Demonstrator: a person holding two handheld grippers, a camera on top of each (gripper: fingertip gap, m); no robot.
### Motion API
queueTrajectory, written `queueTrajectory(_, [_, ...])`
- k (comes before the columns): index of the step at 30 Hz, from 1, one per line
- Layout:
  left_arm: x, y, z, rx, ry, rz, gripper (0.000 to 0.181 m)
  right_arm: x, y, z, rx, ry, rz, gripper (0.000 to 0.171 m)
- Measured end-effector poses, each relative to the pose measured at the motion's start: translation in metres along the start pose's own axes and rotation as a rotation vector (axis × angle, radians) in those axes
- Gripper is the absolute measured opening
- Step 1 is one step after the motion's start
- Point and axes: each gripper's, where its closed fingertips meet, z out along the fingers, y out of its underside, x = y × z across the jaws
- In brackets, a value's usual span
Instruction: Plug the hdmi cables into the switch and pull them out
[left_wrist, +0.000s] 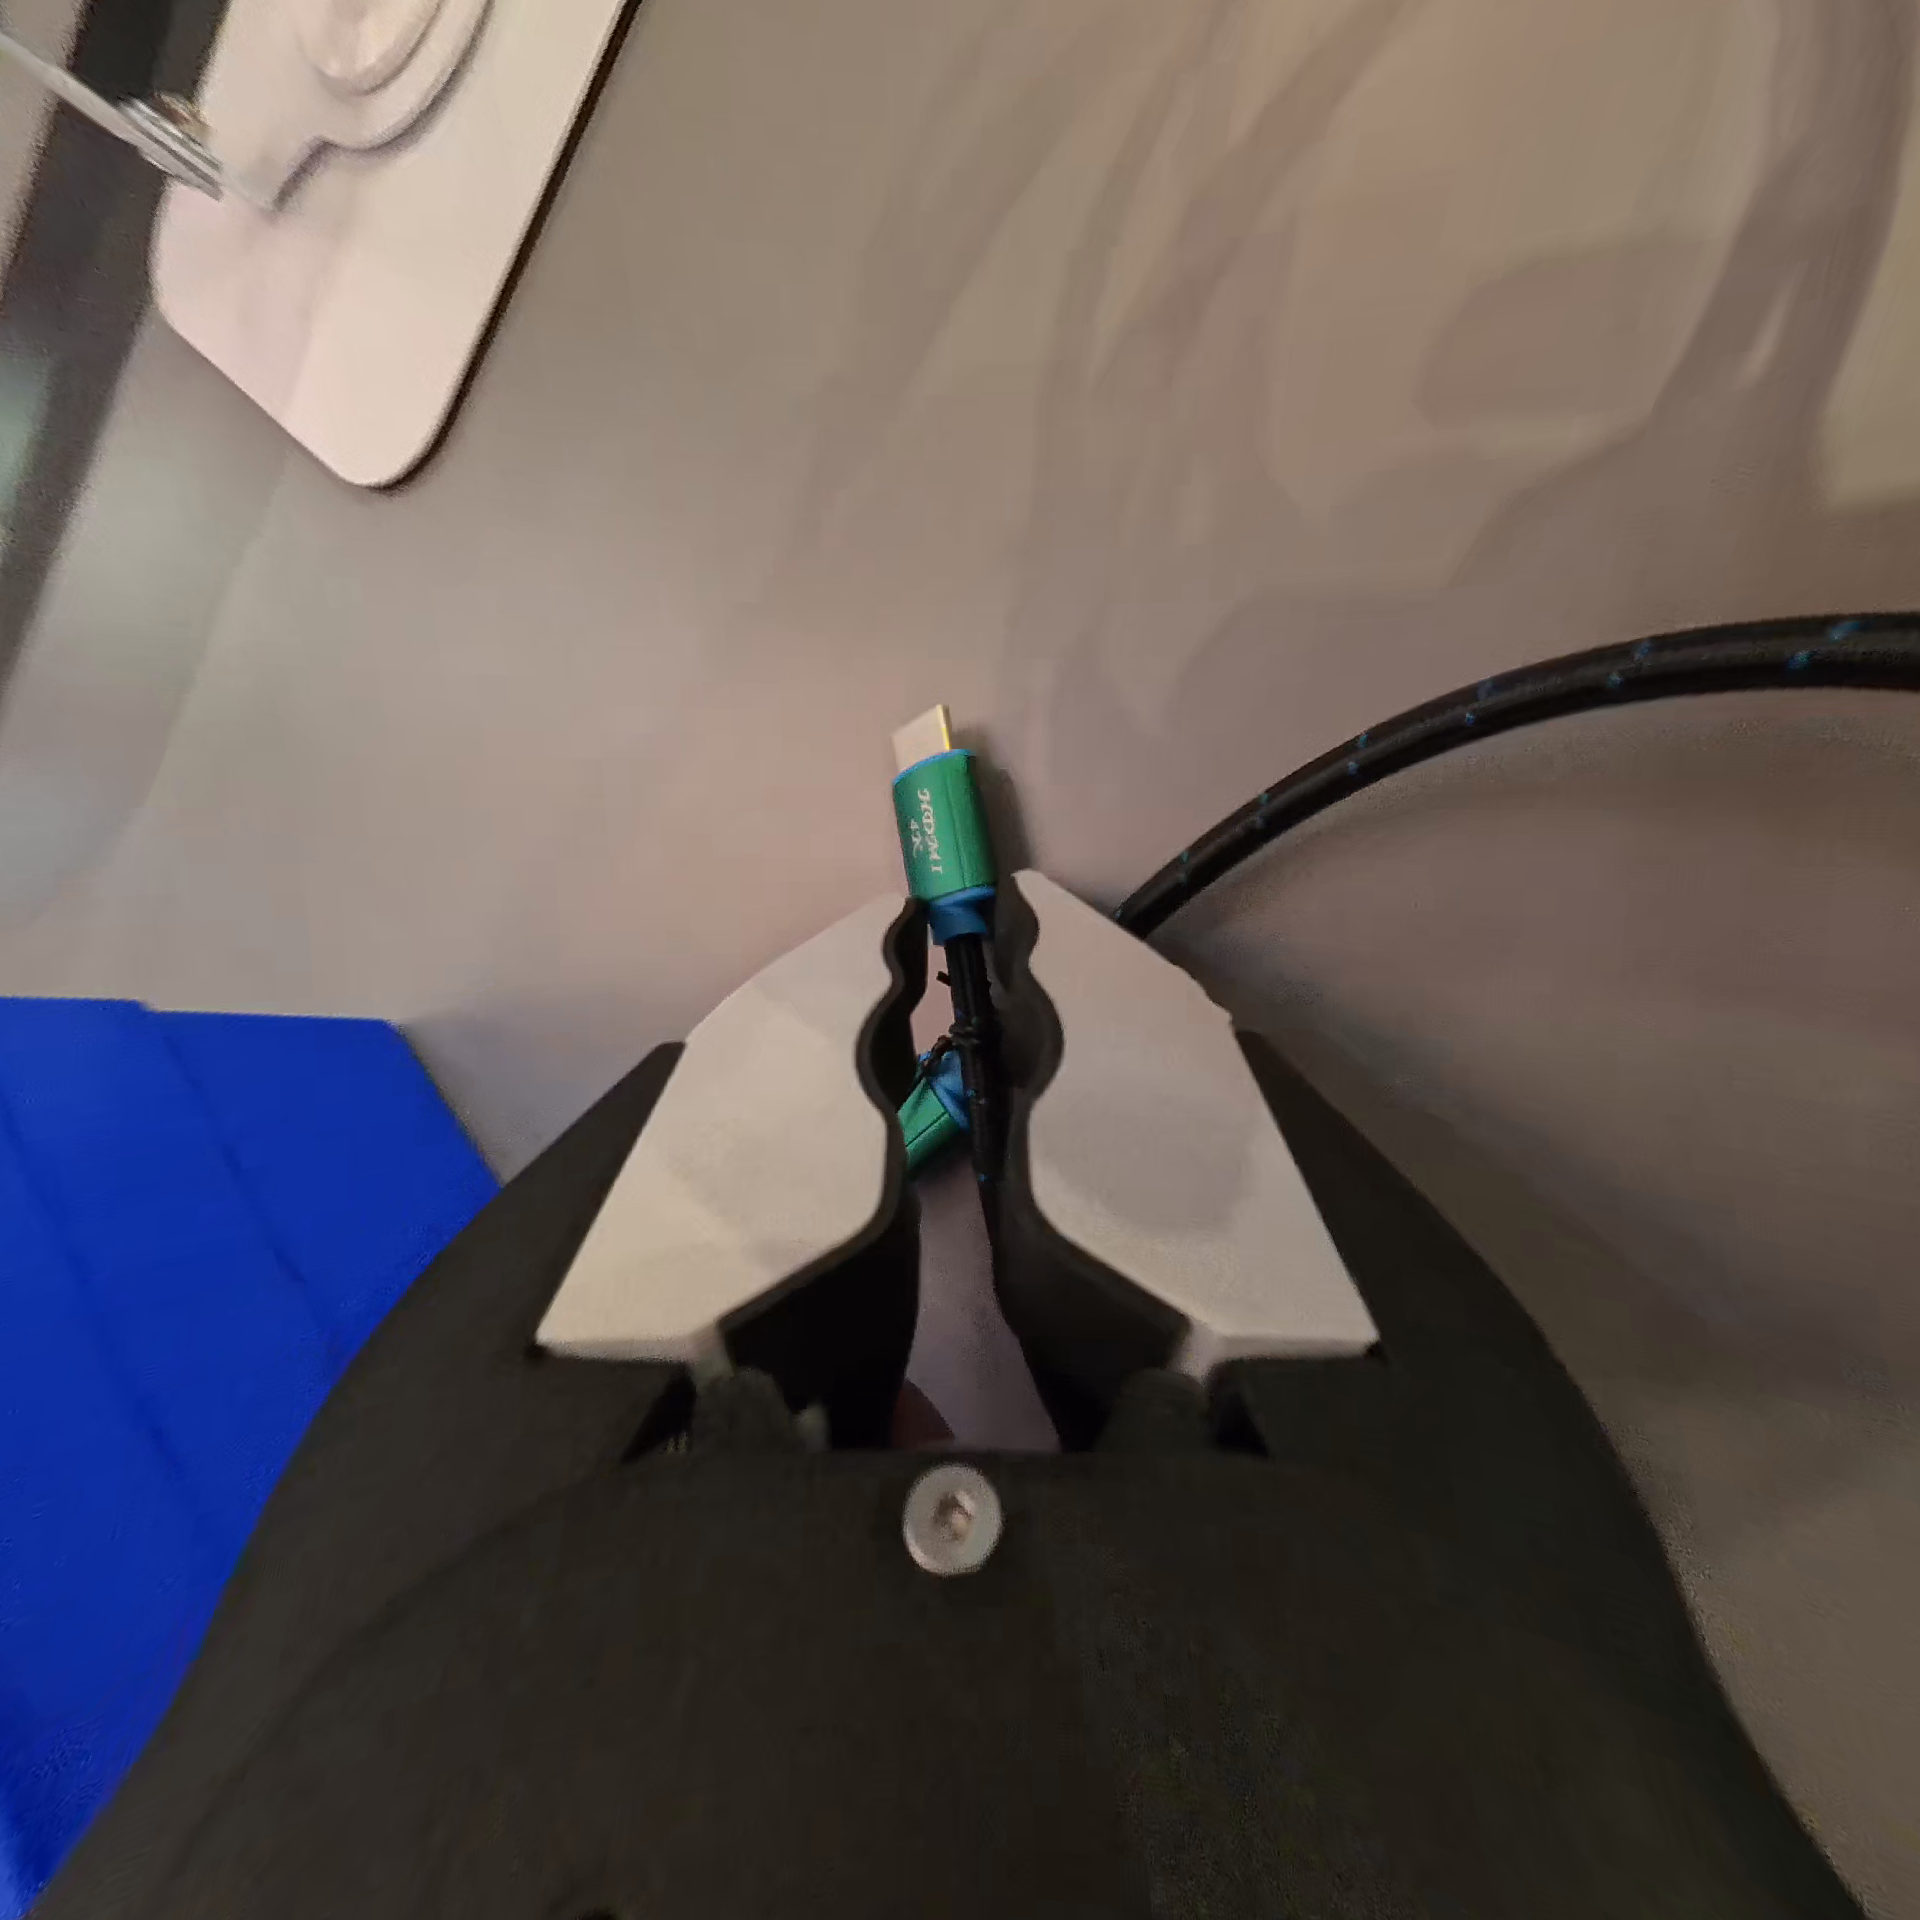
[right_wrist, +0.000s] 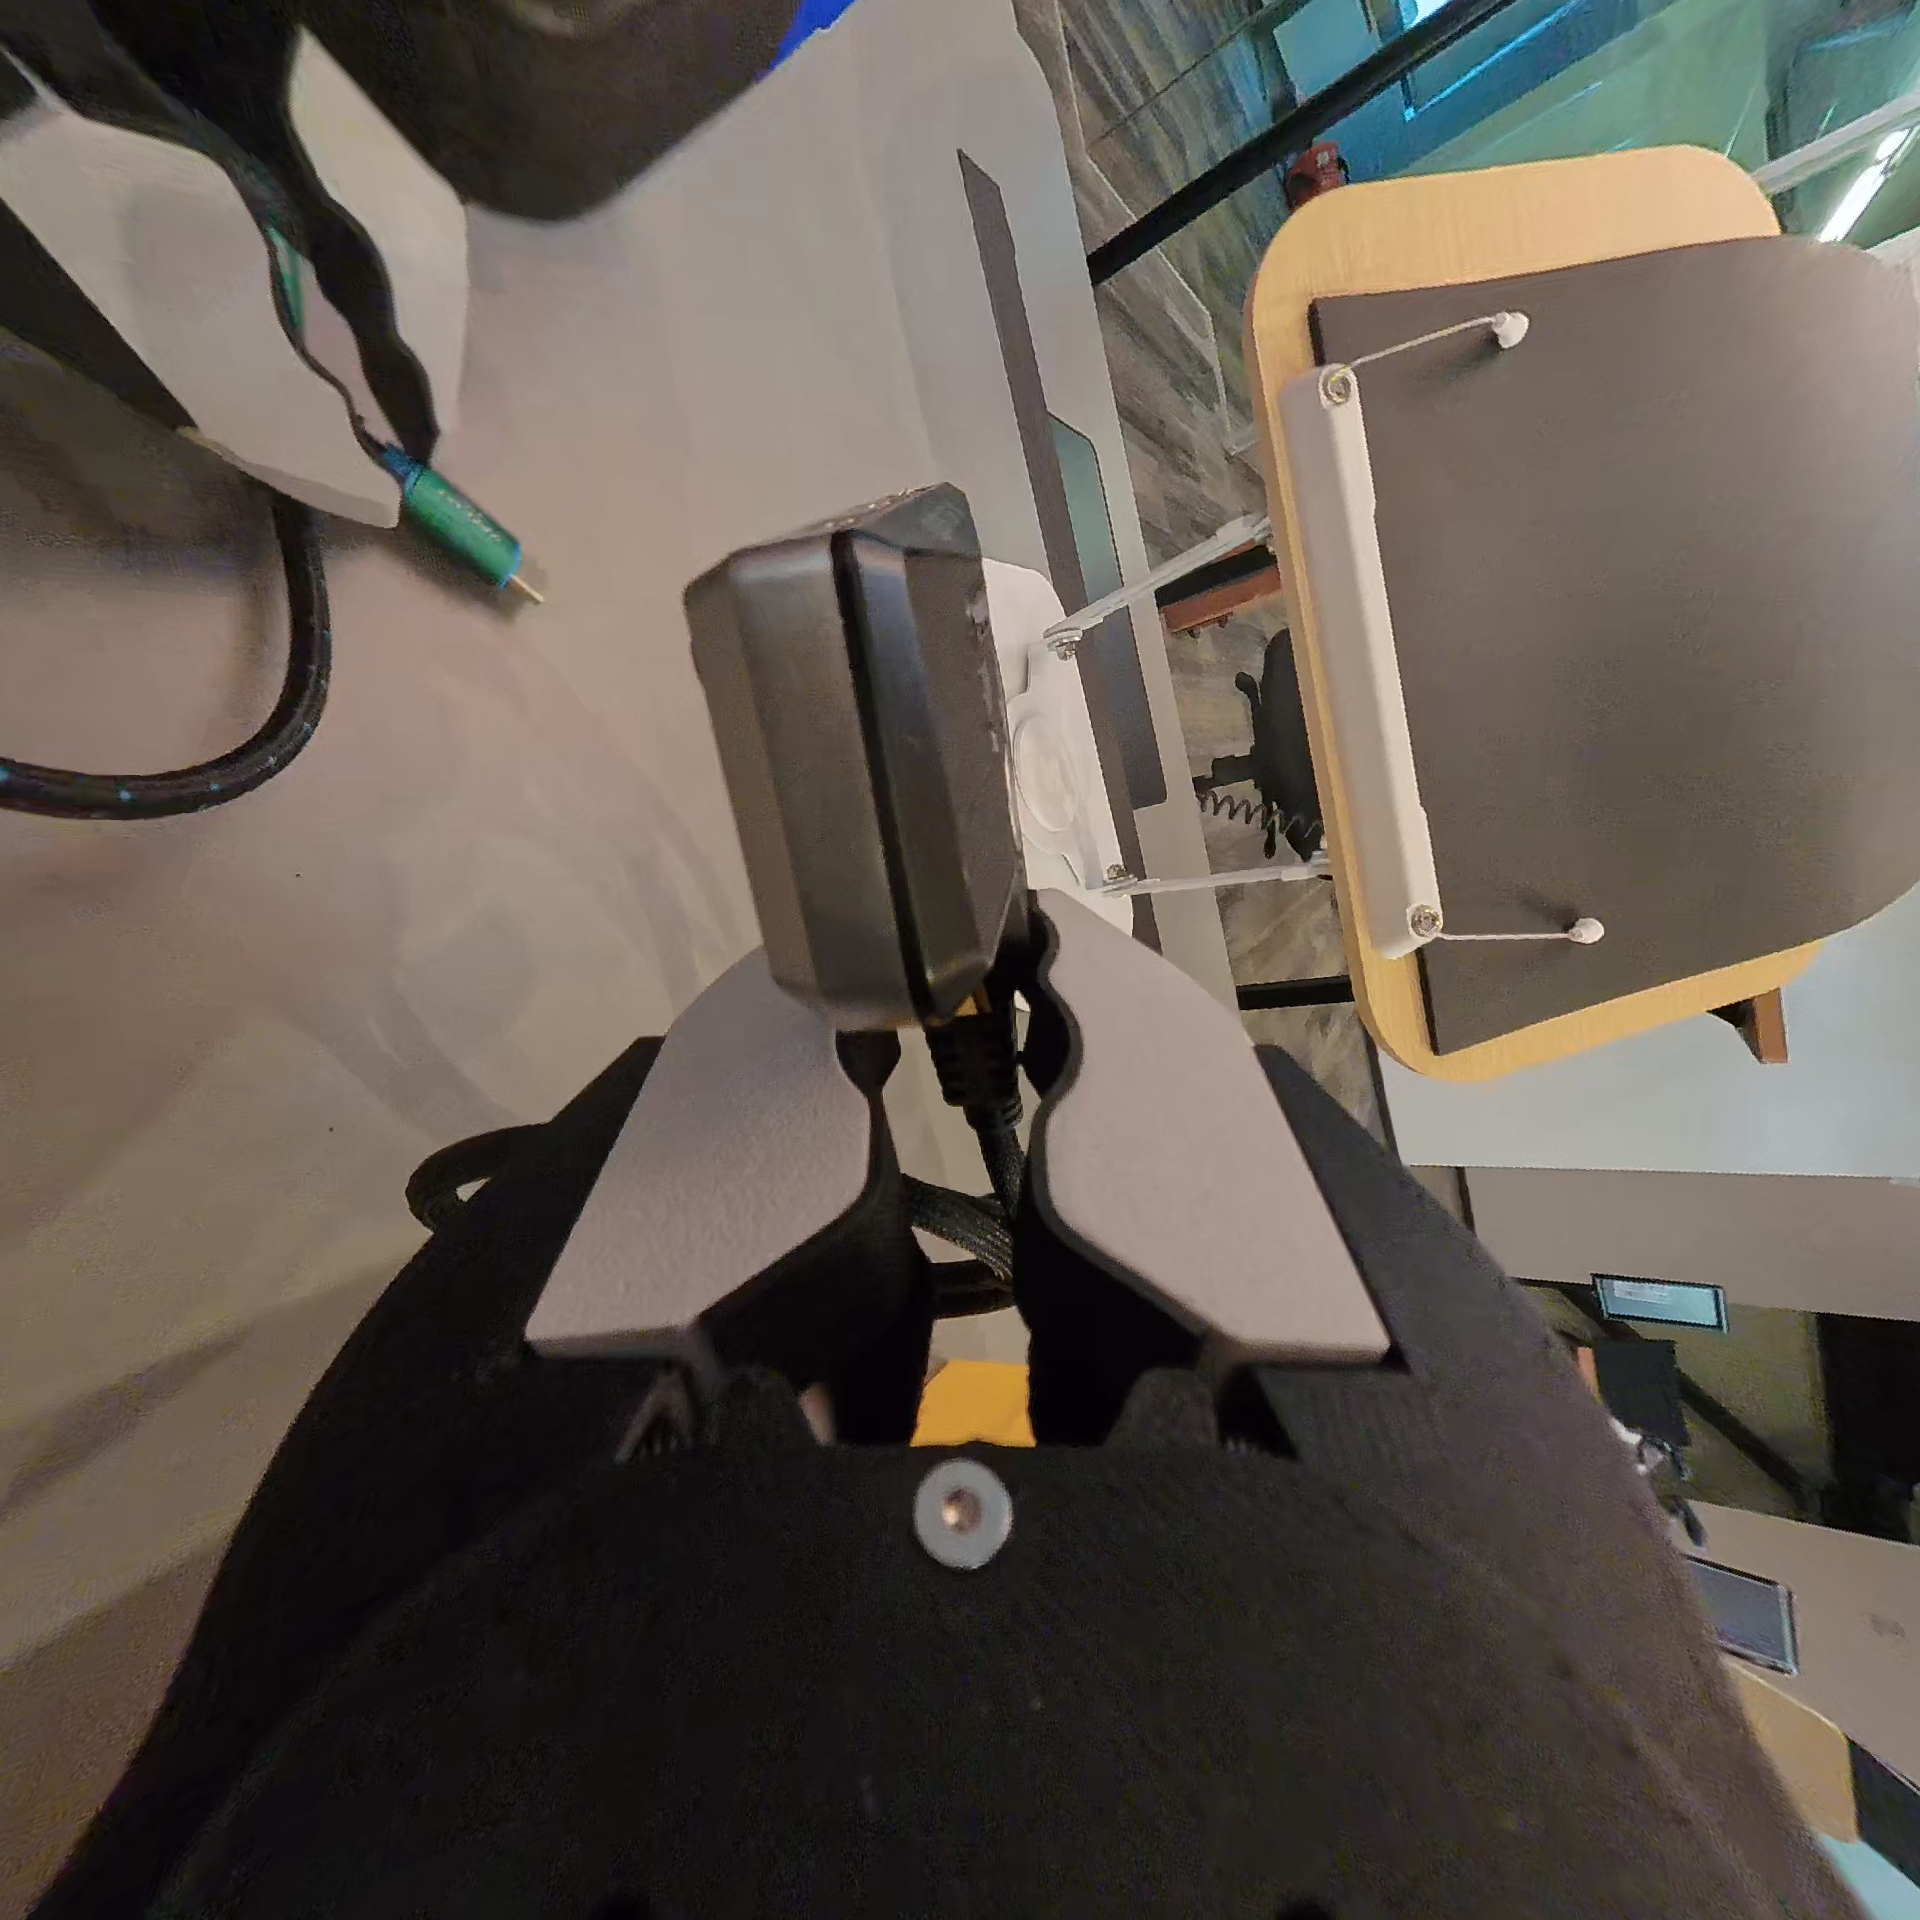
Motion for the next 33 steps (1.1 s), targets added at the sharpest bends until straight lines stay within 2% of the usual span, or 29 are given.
queueTrajectory(6, [0.013, -0.010, -0.015, 0.066, 0.107, -0.073, 0.011, 0.000, 0.004, 0.000, 0.005, -0.016, 0.018, 0.019])
queueTrajectory(9, [0.020, -0.022, -0.035, 0.110, 0.178, -0.094, 0.010, -0.002, 0.003, 0.000, 0.010, -0.026, 0.006, 0.019])
queueTrajectory(15, [-0.001, -0.048, -0.097, 0.176, 0.095, 0.084, 0.010, -0.010, -0.006, -0.001, 0.037, -0.049, -0.040, 0.019])
queueTrajectory(19, [0.001, -0.063, -0.131, 0.239, 0.078, 0.219, 0.010, -0.013, -0.015, -0.002, 0.050, -0.050, -0.067, 0.019])
queueTrajectory(25, [0.010, -0.064, -0.145, 0.221, 0.099, 0.327, 0.010, -0.017, -0.020, -0.001, 0.050, -0.051, -0.094, 0.019])
queueTrajectory(33, [0.014, -0.070, -0.147, 0.236, 0.187, 0.302, 0.010, -0.012, -0.023, -0.004, 0.057, 0.001, -0.150, 0.019])
